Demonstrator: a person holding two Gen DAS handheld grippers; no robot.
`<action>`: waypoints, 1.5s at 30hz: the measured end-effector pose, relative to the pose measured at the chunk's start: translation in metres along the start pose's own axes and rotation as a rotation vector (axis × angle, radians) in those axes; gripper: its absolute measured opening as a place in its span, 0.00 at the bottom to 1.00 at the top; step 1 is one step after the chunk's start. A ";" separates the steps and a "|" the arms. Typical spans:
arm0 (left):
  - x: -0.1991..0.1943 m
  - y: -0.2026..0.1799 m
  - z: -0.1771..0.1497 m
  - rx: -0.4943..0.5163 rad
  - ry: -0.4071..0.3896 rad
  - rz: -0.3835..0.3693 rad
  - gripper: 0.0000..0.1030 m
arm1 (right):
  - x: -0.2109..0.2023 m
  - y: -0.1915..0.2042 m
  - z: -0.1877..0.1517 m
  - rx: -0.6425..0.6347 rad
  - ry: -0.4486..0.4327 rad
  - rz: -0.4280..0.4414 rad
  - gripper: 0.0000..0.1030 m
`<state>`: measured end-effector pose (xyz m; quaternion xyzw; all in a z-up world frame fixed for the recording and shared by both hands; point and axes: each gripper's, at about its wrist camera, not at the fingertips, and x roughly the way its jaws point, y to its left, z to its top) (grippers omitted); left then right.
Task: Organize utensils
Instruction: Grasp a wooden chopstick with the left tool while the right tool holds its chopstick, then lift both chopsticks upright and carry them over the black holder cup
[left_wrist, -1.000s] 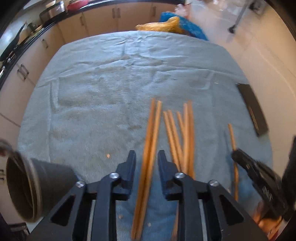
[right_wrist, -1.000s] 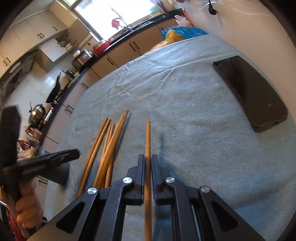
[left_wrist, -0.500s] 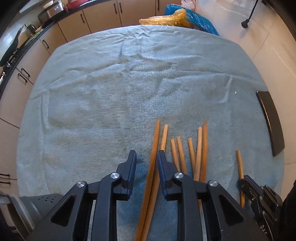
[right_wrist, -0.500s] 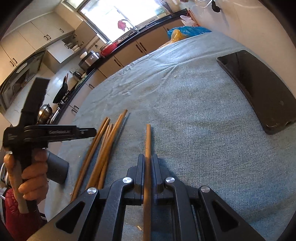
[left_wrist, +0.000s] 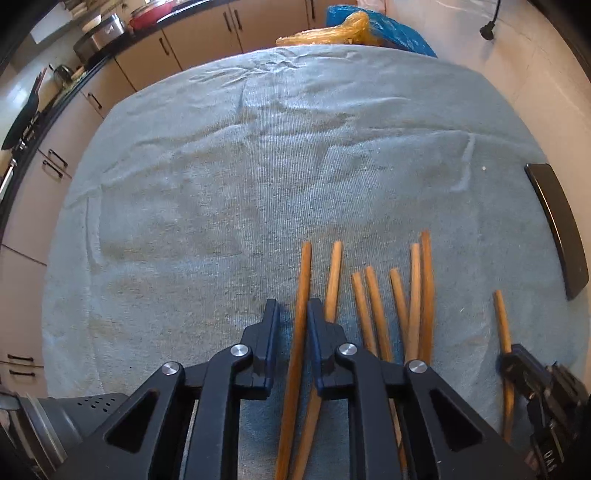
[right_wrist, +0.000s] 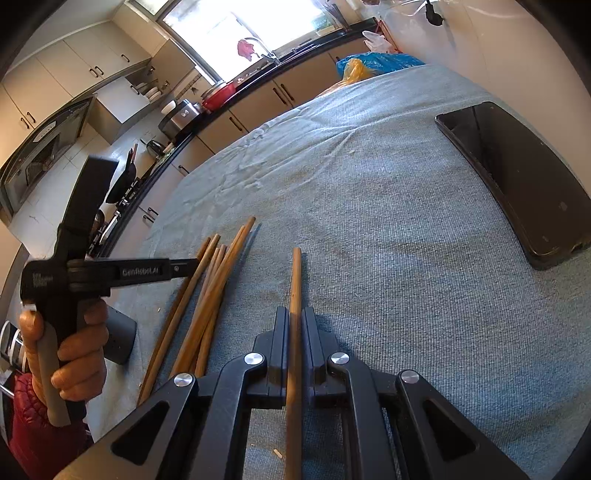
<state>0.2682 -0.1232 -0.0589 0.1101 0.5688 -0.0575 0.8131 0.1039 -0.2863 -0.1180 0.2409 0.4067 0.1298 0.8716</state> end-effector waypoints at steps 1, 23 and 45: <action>0.000 0.000 -0.001 0.000 -0.006 0.001 0.15 | 0.000 -0.001 0.001 0.000 0.001 0.000 0.08; -0.058 0.011 -0.043 0.007 -0.128 -0.118 0.06 | 0.036 0.067 0.033 -0.299 0.255 -0.339 0.06; -0.189 0.076 -0.159 -0.055 -0.543 -0.164 0.06 | -0.123 0.165 -0.058 -0.371 -0.484 -0.106 0.07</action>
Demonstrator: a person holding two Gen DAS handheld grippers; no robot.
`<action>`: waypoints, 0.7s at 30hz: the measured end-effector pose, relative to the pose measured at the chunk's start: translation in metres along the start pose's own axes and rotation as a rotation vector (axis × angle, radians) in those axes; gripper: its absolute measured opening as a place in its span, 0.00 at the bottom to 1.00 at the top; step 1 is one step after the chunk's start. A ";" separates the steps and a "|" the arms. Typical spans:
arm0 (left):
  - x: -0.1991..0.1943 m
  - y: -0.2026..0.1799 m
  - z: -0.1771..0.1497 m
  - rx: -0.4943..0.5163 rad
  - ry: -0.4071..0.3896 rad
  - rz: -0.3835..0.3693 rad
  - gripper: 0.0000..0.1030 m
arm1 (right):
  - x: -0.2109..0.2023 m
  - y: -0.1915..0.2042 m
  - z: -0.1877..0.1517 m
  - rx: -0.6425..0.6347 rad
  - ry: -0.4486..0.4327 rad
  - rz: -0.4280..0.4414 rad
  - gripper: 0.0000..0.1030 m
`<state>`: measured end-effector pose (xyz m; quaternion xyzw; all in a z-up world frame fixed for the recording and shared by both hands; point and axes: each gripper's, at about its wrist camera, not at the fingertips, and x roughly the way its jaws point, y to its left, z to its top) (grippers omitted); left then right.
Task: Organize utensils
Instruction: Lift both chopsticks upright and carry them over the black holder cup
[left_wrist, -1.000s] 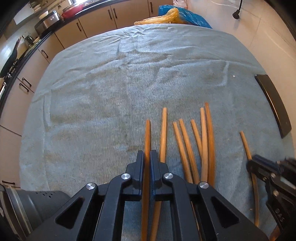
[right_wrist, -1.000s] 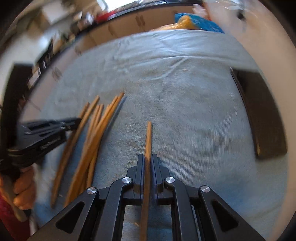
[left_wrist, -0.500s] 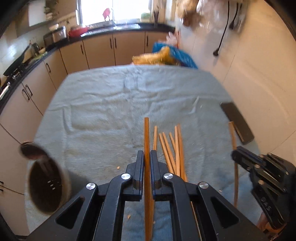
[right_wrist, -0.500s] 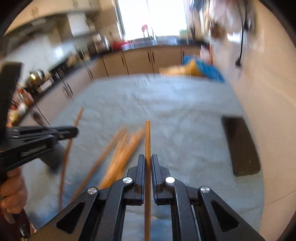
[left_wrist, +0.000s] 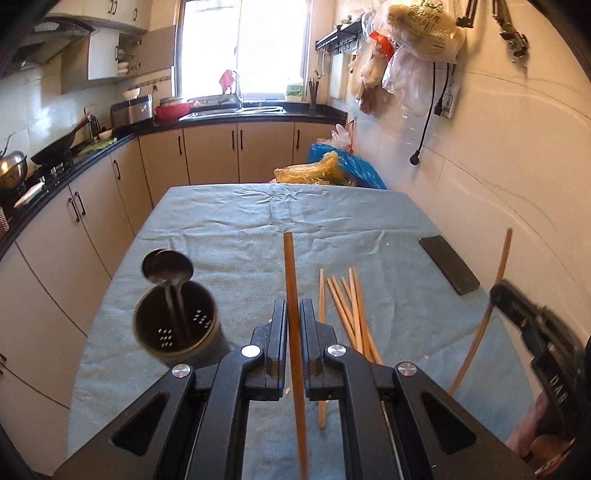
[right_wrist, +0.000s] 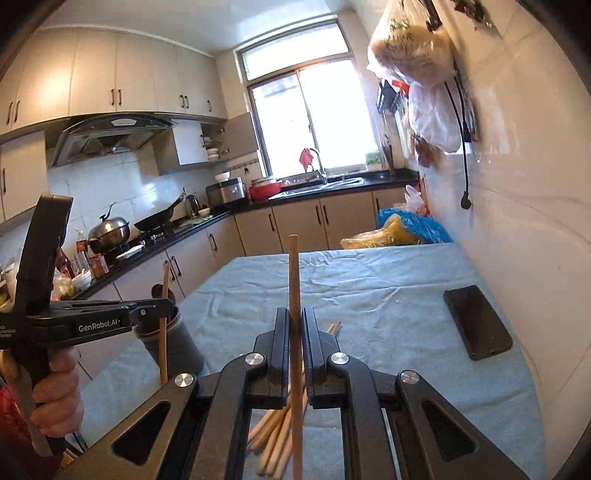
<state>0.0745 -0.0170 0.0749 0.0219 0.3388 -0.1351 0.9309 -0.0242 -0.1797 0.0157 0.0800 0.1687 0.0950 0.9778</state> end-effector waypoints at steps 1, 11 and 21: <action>-0.006 0.000 -0.003 0.007 -0.008 0.007 0.07 | -0.007 0.002 -0.001 -0.004 -0.008 -0.007 0.07; -0.038 0.011 -0.025 0.020 -0.043 0.013 0.08 | -0.050 0.002 -0.006 -0.020 -0.034 -0.019 0.07; -0.044 0.031 -0.019 -0.038 -0.031 -0.012 0.06 | -0.062 0.008 0.008 -0.014 -0.082 -0.019 0.07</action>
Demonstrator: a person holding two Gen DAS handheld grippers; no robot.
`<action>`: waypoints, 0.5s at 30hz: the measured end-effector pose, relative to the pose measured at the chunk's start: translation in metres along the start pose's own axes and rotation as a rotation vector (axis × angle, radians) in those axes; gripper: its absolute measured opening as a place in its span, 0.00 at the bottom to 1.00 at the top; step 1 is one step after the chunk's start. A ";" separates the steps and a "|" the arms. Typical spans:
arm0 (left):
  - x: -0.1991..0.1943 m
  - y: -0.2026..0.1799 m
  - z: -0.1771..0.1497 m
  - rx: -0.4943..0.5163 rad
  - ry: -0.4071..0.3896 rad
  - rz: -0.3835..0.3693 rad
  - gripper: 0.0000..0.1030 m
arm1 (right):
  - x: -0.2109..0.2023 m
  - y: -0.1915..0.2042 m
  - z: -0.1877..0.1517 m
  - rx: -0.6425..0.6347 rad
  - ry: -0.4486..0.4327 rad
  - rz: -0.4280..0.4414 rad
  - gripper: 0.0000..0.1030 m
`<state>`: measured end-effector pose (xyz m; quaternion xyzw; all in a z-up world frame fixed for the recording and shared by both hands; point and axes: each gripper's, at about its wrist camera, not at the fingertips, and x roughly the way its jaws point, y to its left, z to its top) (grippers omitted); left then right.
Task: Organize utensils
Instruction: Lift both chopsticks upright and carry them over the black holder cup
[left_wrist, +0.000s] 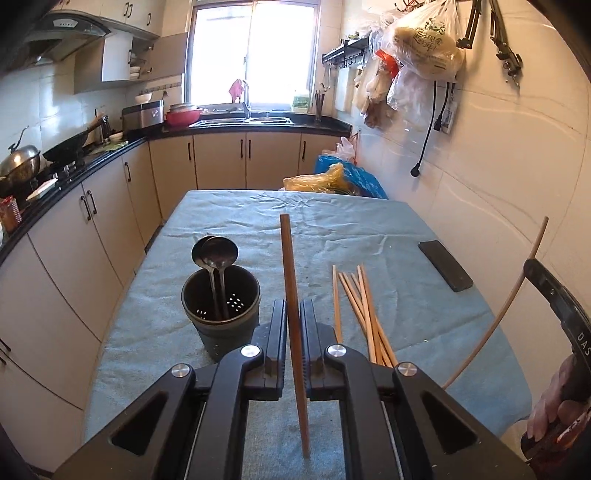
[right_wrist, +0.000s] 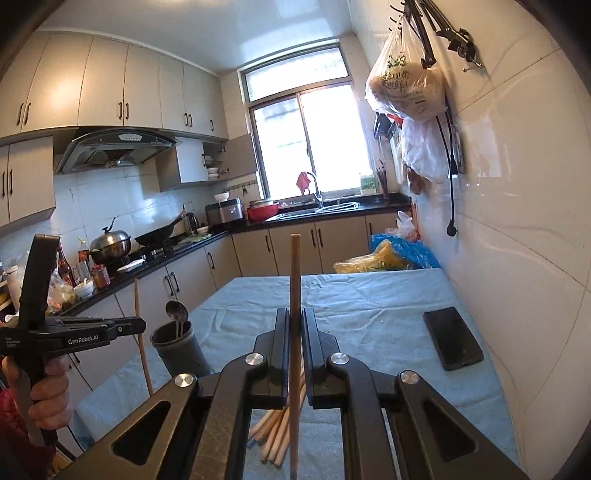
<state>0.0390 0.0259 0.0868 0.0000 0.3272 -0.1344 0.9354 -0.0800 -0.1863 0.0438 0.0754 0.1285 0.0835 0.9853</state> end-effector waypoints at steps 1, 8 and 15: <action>-0.001 0.001 0.000 -0.004 -0.003 0.003 0.06 | 0.000 0.001 0.000 -0.001 0.000 0.003 0.07; -0.008 0.009 0.003 -0.022 -0.008 -0.003 0.06 | 0.002 0.011 0.008 -0.023 -0.001 0.027 0.07; -0.020 0.018 0.011 -0.028 -0.025 0.004 0.06 | 0.014 0.021 0.015 -0.023 0.014 0.073 0.07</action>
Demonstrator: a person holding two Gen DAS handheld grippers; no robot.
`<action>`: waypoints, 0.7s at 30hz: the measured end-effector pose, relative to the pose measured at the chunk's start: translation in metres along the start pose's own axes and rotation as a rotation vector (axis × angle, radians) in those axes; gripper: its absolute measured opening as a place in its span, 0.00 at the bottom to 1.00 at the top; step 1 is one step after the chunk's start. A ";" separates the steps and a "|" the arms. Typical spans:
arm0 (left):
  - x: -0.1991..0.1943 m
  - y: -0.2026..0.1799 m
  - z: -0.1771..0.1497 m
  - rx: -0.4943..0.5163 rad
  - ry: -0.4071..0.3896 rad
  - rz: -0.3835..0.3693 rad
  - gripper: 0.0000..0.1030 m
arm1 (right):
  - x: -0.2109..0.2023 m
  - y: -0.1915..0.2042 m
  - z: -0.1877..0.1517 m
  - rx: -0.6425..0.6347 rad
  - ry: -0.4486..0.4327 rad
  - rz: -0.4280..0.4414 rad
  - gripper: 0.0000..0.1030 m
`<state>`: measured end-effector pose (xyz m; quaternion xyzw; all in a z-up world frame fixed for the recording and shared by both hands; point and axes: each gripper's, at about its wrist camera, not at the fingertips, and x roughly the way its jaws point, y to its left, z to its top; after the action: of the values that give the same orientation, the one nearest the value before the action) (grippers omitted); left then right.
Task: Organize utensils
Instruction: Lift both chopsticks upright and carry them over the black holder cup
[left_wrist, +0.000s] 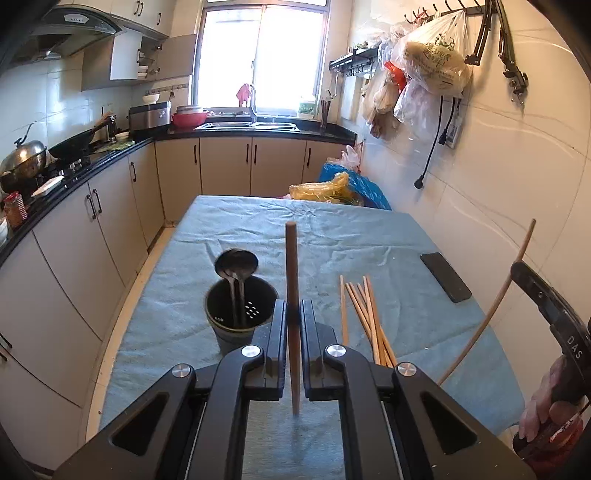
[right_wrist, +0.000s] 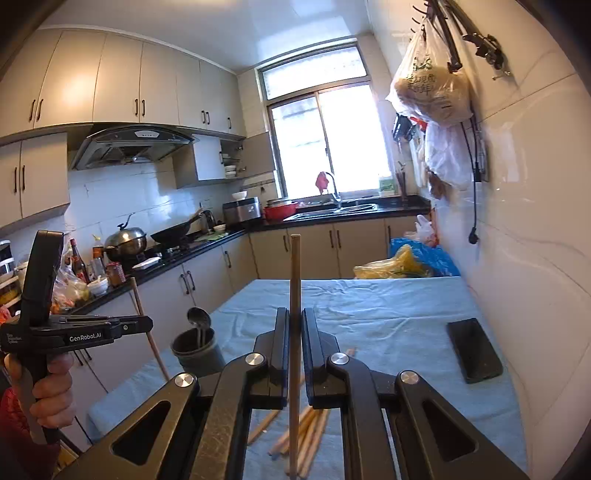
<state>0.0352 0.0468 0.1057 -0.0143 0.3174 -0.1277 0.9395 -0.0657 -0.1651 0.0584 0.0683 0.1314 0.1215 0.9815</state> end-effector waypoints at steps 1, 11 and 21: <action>-0.002 0.001 0.002 0.002 -0.004 0.001 0.06 | 0.003 0.001 0.002 0.007 0.006 0.013 0.07; -0.033 0.015 0.042 0.006 -0.087 0.022 0.06 | 0.040 0.030 0.037 0.012 0.024 0.123 0.07; -0.050 0.028 0.089 0.014 -0.184 0.073 0.06 | 0.076 0.066 0.084 0.016 -0.023 0.194 0.07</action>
<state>0.0566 0.0811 0.2031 -0.0077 0.2293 -0.0937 0.9688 0.0133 -0.0905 0.1313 0.0900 0.1141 0.2142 0.9659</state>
